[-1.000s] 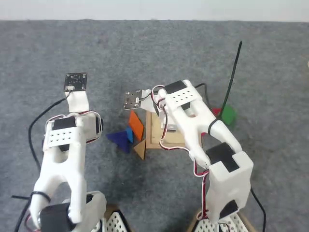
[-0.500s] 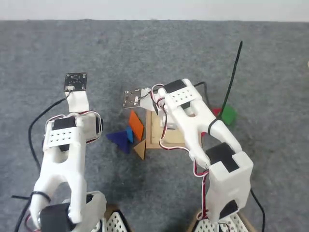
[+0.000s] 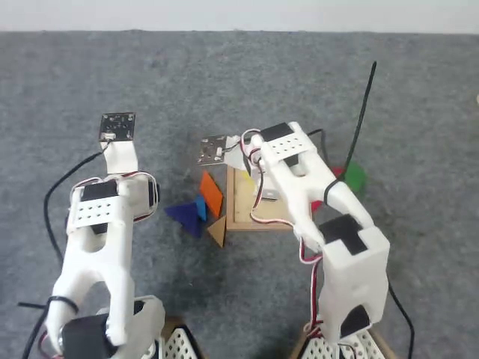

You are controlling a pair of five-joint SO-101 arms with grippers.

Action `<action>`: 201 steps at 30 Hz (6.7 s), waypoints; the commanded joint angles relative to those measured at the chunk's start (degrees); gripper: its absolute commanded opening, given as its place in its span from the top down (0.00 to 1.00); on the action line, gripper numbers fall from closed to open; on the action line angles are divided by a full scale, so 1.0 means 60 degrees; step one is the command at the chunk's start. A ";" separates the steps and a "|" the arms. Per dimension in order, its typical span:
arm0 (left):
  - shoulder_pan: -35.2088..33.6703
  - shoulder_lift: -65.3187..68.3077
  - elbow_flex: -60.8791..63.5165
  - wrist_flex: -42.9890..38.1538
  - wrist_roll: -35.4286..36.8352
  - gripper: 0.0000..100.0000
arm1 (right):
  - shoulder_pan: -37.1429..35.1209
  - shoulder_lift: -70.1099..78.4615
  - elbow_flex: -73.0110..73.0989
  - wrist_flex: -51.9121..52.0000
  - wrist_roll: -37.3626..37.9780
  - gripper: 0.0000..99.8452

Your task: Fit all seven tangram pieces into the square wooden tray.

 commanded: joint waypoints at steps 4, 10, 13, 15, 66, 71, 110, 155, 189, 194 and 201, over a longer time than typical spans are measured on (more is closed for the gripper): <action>0.0029 -0.0103 -0.0081 0.0117 0.0088 0.86 | 0.0681 0.0725 -0.1729 -0.0154 0.0073 0.62; 0.0029 -0.0103 -0.0081 0.0088 0.0088 0.86 | 0.0784 0.1004 -0.3311 0.0857 0.0073 0.62; 0.0029 -0.0103 -0.0081 0.0088 0.0088 0.86 | 0.0799 0.0974 -0.3751 0.1516 0.0059 0.62; 0.0029 -0.0103 -0.0081 0.0088 0.0088 0.86 | 0.0799 0.0886 -0.3912 0.1897 0.0029 0.62; 0.0015 -0.0103 -0.0081 0.0059 0.0088 0.86 | 0.2645 0.0608 -0.1201 0.0711 -1.7026 0.62; 0.0015 -0.0103 -0.0081 0.0059 0.0088 0.86 | 0.2806 0.1106 -0.2095 0.1033 -1.7421 0.62; 0.0015 -0.0103 -0.0110 0.0117 0.0088 0.86 | 0.3304 0.1238 -0.1524 0.1150 -1.8139 0.81; 0.0029 -0.0103 -0.0095 0.0117 0.0088 0.86 | 0.4388 0.1238 -0.1670 -0.1018 -1.9077 0.88; 0.0015 -0.0103 -0.0081 0.0117 0.0088 0.86 | 0.1912 0.1648 -0.4366 0.2366 -1.2557 0.93; 0.0015 -0.0103 -0.0081 0.0103 0.0088 0.86 | 0.2176 0.2337 -0.4352 0.2381 -1.2777 0.93; 0.0015 -0.0103 -0.0081 0.0073 0.0088 0.86 | 0.3348 0.2630 -0.4308 0.2396 -1.2381 0.93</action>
